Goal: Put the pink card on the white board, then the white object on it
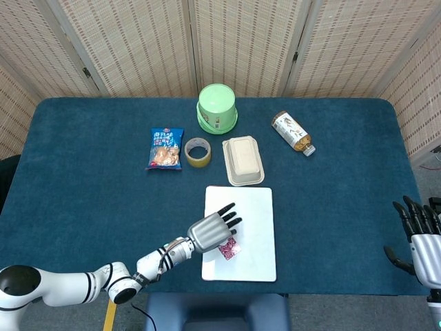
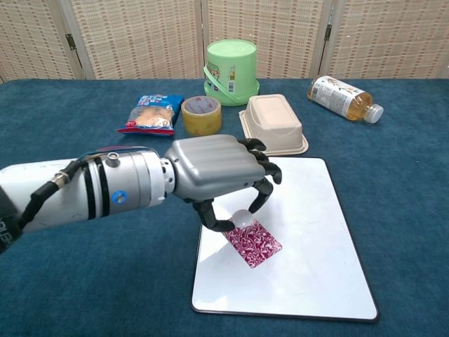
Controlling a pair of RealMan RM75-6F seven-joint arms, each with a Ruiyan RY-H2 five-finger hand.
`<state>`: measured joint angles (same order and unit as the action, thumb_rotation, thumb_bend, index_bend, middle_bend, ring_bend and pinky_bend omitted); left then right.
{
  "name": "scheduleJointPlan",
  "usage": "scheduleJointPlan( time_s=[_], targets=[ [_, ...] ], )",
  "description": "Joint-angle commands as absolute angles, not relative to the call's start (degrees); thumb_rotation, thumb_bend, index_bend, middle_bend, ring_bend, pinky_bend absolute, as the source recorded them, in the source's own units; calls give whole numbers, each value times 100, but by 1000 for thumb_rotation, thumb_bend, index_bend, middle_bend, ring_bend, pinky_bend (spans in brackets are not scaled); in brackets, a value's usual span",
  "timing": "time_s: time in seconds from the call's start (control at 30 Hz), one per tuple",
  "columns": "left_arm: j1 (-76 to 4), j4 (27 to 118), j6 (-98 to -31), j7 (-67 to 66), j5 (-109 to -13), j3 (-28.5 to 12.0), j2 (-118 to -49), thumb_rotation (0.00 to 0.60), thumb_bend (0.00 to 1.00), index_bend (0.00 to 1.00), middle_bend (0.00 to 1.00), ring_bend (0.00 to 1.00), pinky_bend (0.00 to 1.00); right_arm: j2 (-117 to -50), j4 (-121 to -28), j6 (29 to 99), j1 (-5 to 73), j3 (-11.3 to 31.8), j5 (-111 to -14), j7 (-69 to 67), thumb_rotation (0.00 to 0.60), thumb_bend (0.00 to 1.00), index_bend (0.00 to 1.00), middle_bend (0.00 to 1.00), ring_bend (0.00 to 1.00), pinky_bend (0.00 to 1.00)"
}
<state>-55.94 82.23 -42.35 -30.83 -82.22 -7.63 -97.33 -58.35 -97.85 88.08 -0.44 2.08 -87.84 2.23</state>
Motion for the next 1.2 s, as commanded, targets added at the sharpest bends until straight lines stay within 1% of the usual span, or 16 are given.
scheduleJointPlan(
  time_s=[0.03,0.27,0.53,0.57,0.6,0.67,0.7,0.8,0.97,1.2],
  targets=[
    [-5664,8155,-4189,-3180,-8091,-796,-9823,600,365,506,191,173,0,-5835,-9780,8802,-39,215,-8770,221,600,285,0,13,9,0],
    [-5767,8102,-4152,-3294,-7857,-802,-9932,600,365,499,191,171,0,-5830,-9791,8790,-35,218,-8752,231,600,285,0,14,7,0],
    [-5848,8080,-4149,-3445,-7739,-691,-10015,600,365,483,191,169,0,-5822,-9788,8825,-63,214,-8738,220,600,285,0,13,8,0],
    [-5851,8075,-4151,-3471,-7717,-677,-10023,600,364,470,191,168,0,-5822,-9789,8826,-66,212,-8737,219,600,286,0,14,8,0],
    [-5852,8073,-4151,-3505,-7676,-660,-10032,600,363,435,191,165,0,-5823,-9786,8829,-70,210,-8735,218,600,286,0,14,8,0],
    [-5845,8088,-4166,-3527,-7605,-644,-10043,600,361,324,191,158,0,-5828,-9780,8835,-77,206,-8734,214,600,285,0,14,8,0],
    [-5838,8099,-4181,-3514,-7582,-640,-10045,600,360,252,191,155,0,-5829,-9779,8840,-80,206,-8737,214,600,285,0,14,8,0],
    [-5816,8151,-4229,-3484,-7522,-628,-10003,600,358,169,191,151,0,-5829,-9777,8852,-87,206,-8738,210,600,285,0,14,9,0],
    [-5722,8326,-4416,-3369,-7471,-636,-9824,600,357,149,190,150,0,-5830,-9772,8870,-93,207,-8752,198,600,285,0,14,8,0],
    [-5340,8568,-4978,-2797,-7514,-669,-9301,600,357,149,190,150,0,-5806,-9771,8877,-94,207,-8769,178,600,285,0,14,16,0]
  ],
)
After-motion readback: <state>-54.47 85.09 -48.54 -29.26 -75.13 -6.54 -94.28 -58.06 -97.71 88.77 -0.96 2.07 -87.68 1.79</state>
